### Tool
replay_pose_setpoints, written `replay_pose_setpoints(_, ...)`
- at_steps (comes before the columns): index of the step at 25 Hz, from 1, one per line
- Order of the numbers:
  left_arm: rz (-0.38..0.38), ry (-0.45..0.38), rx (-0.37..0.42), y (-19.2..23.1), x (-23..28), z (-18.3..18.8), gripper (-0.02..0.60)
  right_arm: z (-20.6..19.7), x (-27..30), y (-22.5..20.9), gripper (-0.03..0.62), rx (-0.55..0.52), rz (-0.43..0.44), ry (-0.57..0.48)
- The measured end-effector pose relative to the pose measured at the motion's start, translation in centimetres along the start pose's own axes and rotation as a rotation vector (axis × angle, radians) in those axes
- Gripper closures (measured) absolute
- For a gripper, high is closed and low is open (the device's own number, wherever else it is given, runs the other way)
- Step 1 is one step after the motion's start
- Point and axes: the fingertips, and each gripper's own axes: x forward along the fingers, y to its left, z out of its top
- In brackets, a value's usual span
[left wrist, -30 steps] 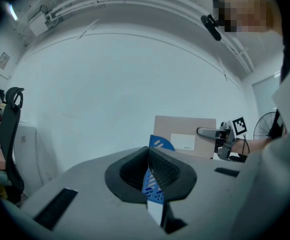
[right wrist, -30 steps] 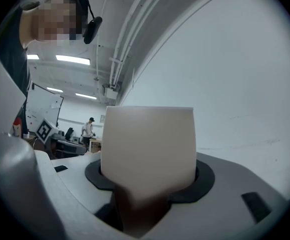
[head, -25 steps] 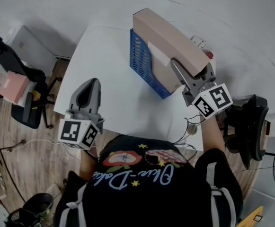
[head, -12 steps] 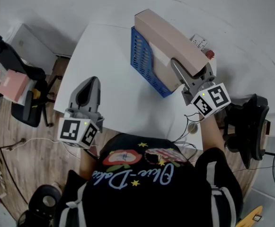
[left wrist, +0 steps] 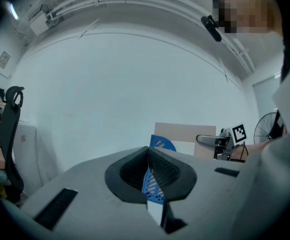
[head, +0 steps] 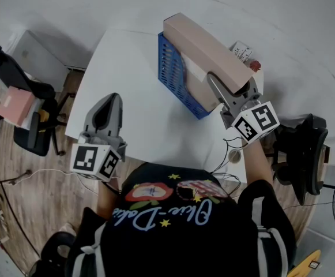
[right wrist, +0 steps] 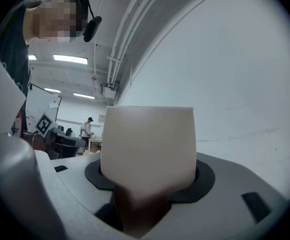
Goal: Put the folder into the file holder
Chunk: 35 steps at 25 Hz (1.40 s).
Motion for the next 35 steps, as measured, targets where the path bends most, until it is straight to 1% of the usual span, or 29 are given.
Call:
replay_pose_setpoints(18, 0.0, -0.005, 0.001, -0.1, -0.2, 0.2, 0.577, -1.3, 0.0, 0.2, 0.344, 0.022, 0.008, 0.008)
replay_pose_setpoints(35, 0.003, -0.001, 0.002, 0.0, -0.7, 0.1, 0.577, -4.0, 0.0, 0.3, 0.344, 0.022, -0.019, 0.041)
